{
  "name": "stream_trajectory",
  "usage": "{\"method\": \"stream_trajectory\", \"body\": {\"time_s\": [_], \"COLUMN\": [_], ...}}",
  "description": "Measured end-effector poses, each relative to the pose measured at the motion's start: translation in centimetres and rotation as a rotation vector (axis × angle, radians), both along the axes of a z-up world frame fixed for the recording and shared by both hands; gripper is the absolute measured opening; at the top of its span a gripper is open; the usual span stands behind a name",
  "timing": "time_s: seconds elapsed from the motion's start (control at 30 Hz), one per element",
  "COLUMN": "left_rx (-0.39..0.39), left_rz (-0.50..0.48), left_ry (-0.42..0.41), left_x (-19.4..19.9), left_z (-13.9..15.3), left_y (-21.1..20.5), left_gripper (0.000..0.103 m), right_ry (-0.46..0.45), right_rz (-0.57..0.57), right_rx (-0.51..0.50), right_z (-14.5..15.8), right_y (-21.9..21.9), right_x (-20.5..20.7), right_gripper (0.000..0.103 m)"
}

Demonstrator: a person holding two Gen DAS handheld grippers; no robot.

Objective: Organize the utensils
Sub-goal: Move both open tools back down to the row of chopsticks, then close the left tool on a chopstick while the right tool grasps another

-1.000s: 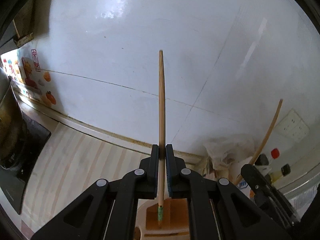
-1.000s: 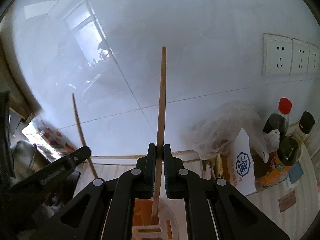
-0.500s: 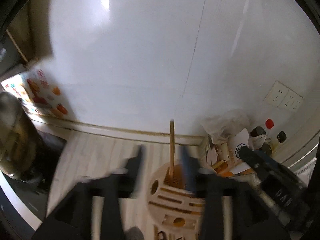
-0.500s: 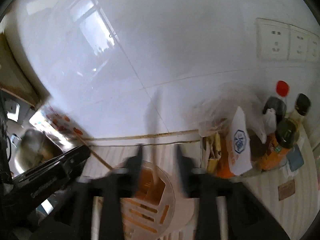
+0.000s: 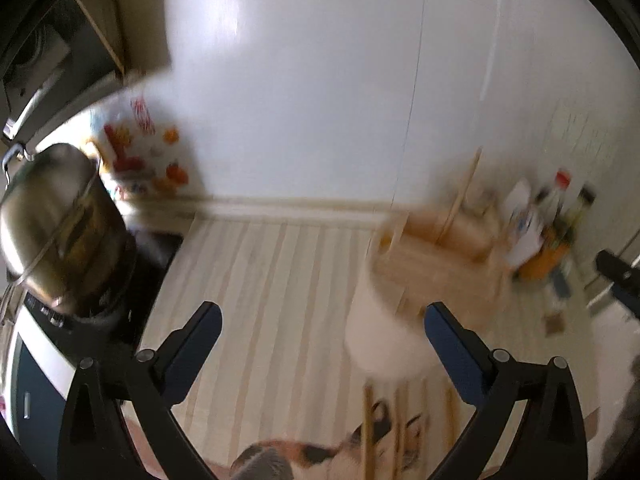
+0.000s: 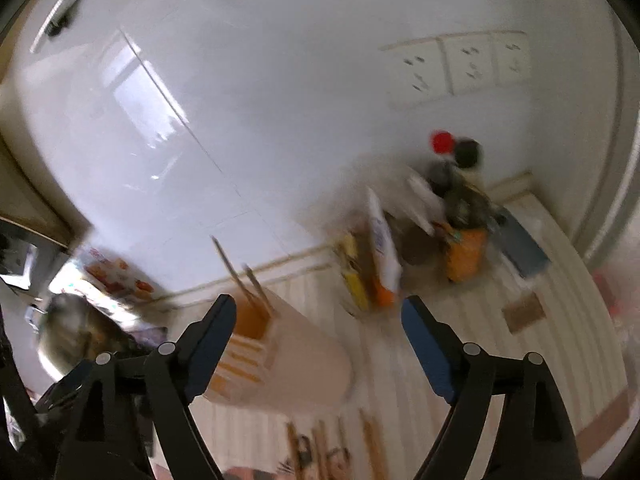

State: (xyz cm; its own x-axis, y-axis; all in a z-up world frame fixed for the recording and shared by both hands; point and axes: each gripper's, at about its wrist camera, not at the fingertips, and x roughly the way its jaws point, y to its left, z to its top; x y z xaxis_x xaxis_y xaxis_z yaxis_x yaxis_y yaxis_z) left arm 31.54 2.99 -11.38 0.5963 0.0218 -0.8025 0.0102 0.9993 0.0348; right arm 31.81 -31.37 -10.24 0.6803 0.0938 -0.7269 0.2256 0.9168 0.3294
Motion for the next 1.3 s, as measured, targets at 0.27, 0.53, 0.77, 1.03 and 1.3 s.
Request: {"method": "stream_trajectory", "body": {"time_s": [0.27, 0.53, 0.77, 1.03, 1.3], "left_rx": [0.012, -0.048, -0.039, -0.072, -0.092], "left_rz": [-0.010, -0.081, -0.119, -0.152, -0.100], "left_ry": [0.269, 0.515, 0.563, 0.549, 0.577], "left_x": [-2.6, -4.2, -5.2, -5.7, -6.1], "left_z": [-11.6, -20.1, -22.5, -22.7, -23.3], "left_y": [0.1, -1.3, -2.5, -3.2, -1.1], "left_gripper": [0.098, 0.046, 0.035, 0.004, 0.001], "right_ry": [0.270, 0.540, 0.602, 0.641, 0.655], "right_rz": [0.053, 0.117, 0.166, 0.200, 0.208], "right_rx": [0.020, 0.059, 0.045, 0.027, -0.020], "right_z": [-9.8, -20.9, -23.7, -24.9, -25.5], "right_y": [0.2, 0.8, 1.8, 2.1, 3.1], "right_x": [-3.0, -4.7, -4.8, -5.3, -5.8], "right_gripper": [0.069, 0.031, 0.024, 0.017, 0.006]}}
